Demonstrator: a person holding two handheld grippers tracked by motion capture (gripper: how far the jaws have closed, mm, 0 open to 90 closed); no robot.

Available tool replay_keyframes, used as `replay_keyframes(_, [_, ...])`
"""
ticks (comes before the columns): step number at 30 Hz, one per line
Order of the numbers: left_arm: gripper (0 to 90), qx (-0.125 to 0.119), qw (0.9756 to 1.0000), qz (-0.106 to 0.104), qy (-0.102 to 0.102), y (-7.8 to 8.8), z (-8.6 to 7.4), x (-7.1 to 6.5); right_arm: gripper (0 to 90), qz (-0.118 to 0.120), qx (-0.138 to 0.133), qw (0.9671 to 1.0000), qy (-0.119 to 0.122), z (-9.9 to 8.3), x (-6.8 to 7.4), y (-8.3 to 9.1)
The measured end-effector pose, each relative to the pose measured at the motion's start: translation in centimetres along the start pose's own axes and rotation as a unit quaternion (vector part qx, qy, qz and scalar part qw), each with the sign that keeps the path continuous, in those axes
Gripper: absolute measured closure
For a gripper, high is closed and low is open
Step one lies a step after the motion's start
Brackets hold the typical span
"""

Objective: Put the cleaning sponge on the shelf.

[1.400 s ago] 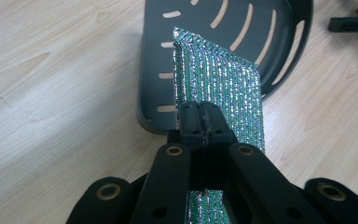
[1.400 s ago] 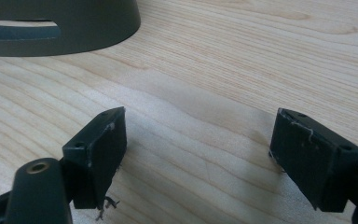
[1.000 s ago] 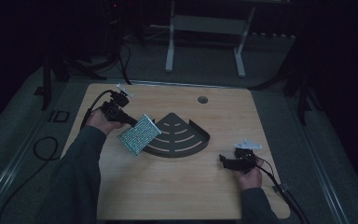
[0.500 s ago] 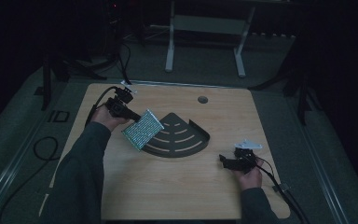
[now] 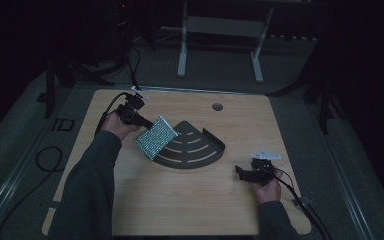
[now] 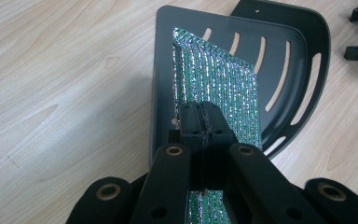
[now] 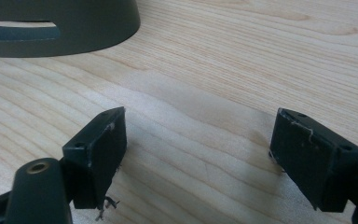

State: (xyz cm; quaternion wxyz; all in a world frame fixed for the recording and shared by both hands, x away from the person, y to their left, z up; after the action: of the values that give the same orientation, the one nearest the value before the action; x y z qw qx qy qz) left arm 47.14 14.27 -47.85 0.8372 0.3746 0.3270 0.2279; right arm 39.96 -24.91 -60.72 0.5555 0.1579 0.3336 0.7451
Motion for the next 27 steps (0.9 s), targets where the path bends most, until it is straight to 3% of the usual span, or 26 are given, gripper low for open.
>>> replay_keyframes(27, [89.9,-0.001,0.9999,0.003,0.012,-2.2,1.2,1.2,18.0,0.0,0.0,1.0,0.0,0.0,0.0,0.0])
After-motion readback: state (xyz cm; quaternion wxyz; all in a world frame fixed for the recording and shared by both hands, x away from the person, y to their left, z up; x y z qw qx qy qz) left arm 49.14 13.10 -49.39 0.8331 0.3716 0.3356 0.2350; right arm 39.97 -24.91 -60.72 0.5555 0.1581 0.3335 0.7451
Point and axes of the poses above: each handheld gripper's, and its own axes: y roughly backward along the jaws, z roughly out of its top, x roughly to its left, the point moved 7 cm from there along -y, roughly forward along the jaws, and after that the axes turned 11 degrees about -z, right-handed, at the moved point
